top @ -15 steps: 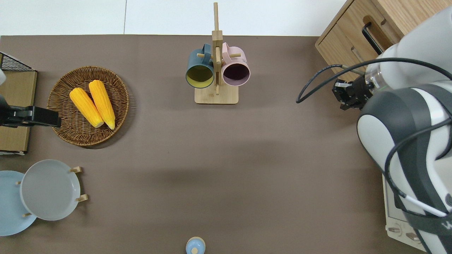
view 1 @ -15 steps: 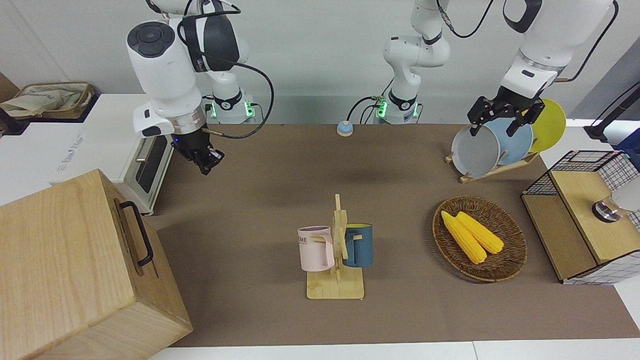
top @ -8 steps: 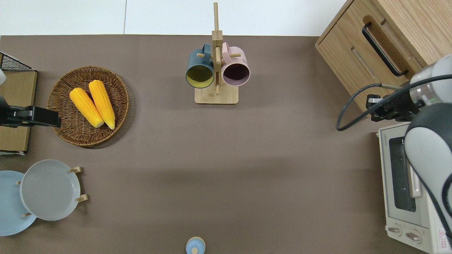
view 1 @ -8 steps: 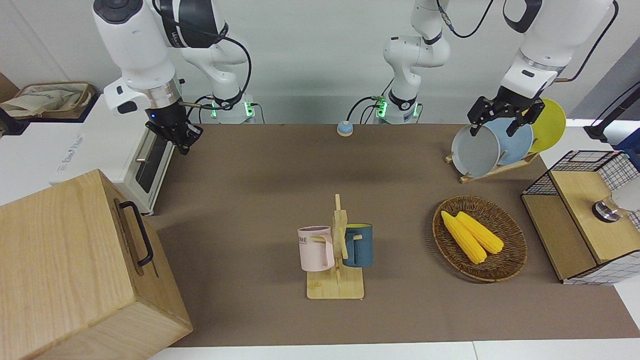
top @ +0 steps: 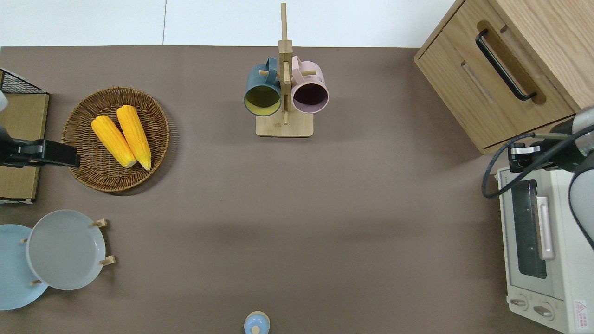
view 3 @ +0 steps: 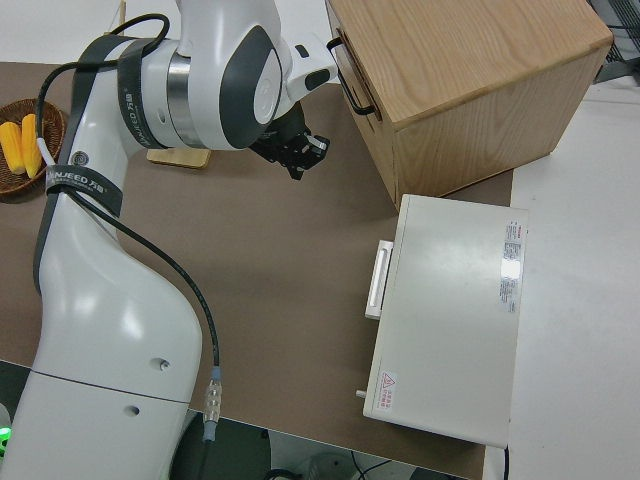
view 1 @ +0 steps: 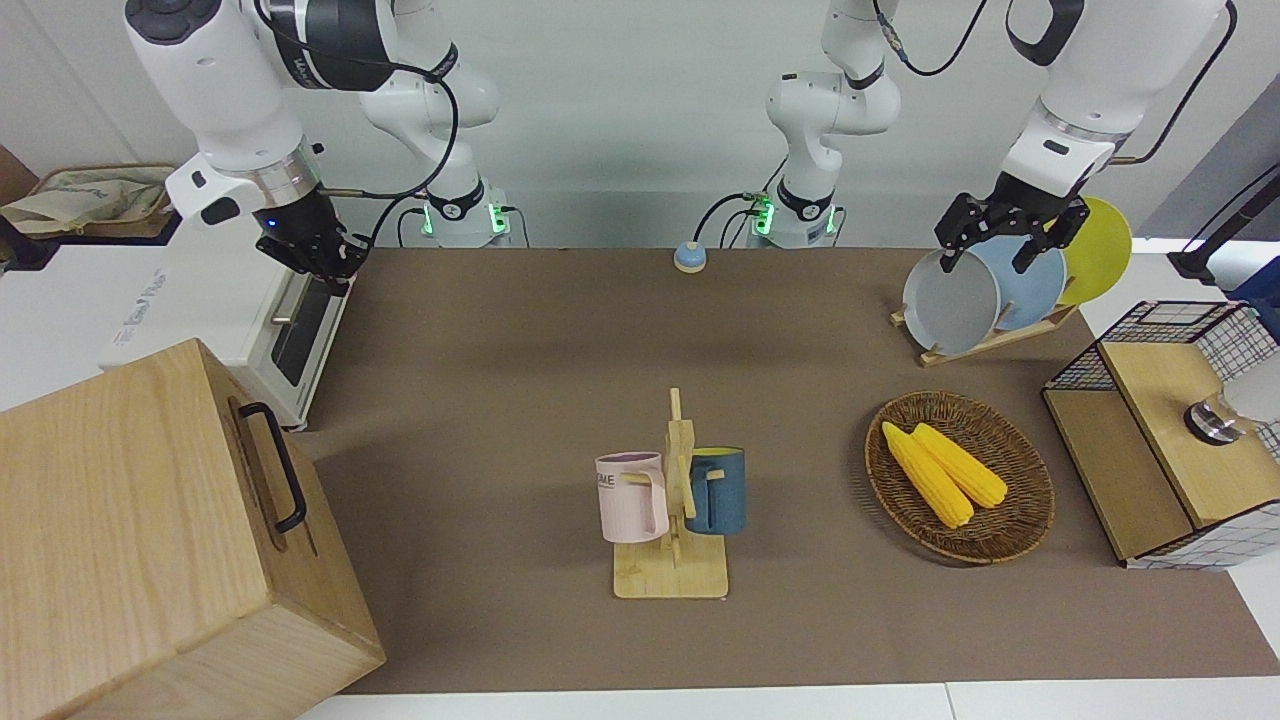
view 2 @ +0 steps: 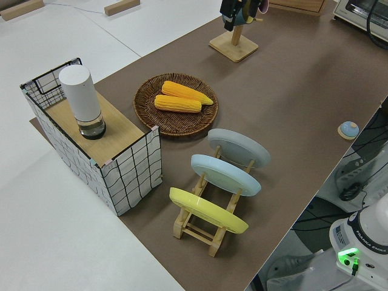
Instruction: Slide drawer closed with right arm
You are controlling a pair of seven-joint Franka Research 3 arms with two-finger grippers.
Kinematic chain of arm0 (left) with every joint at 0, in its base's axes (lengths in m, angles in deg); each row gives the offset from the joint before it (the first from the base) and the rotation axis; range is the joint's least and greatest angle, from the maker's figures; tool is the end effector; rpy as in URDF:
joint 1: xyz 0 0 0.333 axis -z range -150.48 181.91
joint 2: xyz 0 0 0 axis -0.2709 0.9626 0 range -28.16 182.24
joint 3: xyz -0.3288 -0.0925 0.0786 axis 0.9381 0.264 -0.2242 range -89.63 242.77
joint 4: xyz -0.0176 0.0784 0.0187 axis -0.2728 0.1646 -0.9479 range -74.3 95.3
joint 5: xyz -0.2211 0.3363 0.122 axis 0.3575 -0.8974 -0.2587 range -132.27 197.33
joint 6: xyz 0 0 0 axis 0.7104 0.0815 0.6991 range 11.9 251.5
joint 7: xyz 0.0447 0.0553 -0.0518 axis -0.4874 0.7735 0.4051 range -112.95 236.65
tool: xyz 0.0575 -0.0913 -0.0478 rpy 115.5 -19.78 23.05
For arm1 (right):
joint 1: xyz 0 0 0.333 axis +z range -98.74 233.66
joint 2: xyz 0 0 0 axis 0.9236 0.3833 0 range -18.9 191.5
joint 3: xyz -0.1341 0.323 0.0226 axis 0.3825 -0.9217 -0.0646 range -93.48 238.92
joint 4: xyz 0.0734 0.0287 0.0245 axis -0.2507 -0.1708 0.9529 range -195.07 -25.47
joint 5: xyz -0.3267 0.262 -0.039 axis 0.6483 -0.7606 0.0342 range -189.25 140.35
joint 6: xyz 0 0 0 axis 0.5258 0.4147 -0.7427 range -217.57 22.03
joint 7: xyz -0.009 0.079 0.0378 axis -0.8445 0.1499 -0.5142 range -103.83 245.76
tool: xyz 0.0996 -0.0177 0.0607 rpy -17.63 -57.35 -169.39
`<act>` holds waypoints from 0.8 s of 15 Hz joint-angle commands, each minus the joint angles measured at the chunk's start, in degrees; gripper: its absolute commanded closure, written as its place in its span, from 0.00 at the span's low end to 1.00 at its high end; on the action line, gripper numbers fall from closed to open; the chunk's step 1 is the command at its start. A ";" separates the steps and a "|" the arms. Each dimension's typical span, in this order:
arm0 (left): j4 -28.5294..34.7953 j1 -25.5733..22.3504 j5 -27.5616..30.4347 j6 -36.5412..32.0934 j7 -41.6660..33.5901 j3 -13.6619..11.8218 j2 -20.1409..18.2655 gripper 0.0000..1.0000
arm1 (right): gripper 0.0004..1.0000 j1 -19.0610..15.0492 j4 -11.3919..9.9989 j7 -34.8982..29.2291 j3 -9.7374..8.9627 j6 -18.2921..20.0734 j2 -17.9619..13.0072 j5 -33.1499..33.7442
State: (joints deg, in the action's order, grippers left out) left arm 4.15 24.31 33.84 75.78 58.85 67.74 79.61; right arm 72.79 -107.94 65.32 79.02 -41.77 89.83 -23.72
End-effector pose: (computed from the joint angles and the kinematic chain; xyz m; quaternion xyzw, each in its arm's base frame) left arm 0.5975 -0.0027 0.6628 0.9996 -0.0245 0.0124 0.0076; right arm 0.5999 -0.0098 0.6175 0.9978 -0.0576 -0.0317 0.0111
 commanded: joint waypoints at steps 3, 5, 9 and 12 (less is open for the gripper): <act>-1.12 0.99 -0.78 0.04 -0.34 -0.93 0.69 0.00 | 0.78 0.91 -0.75 6.96 1.62 -1.18 -1.78 3.04; -1.12 0.99 -0.87 0.04 -0.34 -0.93 0.69 0.00 | 0.04 0.91 0.22 6.26 1.53 -0.74 -1.51 2.79; -1.12 0.99 -0.78 0.04 -0.34 -0.93 0.69 0.00 | 0.01 1.00 2.77 6.35 1.00 0.40 -0.81 2.08; -1.12 0.99 -0.87 0.04 -0.34 -0.93 0.69 0.00 | 0.01 0.82 4.44 6.43 1.00 0.67 -0.81 0.42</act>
State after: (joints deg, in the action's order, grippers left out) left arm 4.15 24.31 33.84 75.78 58.84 67.74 79.61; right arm 73.75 -105.46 70.52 79.96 -42.04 88.90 -21.89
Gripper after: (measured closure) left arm 0.004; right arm 0.106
